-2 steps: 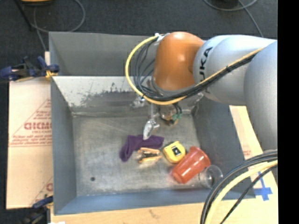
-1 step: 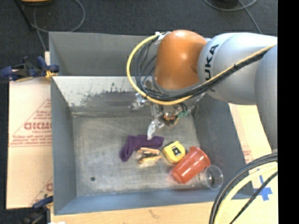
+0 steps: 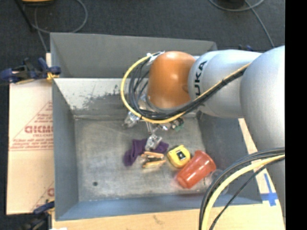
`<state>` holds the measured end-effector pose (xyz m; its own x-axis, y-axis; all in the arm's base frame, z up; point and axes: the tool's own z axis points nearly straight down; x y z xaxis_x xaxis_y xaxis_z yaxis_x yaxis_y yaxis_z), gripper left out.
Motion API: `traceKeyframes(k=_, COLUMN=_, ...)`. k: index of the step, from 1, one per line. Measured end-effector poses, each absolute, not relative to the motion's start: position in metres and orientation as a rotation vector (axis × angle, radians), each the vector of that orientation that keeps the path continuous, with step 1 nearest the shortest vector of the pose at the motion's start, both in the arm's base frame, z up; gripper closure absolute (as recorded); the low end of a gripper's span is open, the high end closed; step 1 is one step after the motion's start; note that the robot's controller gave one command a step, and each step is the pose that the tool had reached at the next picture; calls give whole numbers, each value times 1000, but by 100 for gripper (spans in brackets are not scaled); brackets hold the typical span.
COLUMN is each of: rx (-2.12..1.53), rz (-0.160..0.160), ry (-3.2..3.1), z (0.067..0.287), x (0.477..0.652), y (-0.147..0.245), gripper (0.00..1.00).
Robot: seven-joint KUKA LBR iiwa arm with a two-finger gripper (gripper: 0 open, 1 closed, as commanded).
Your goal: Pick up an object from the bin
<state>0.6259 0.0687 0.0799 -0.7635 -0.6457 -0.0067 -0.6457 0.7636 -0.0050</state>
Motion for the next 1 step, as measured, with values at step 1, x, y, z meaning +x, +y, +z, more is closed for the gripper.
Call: traceKeyframes(k=1, rx=-1075, rz=-3, ry=2940, z=87, x=627, y=68, gripper=100)
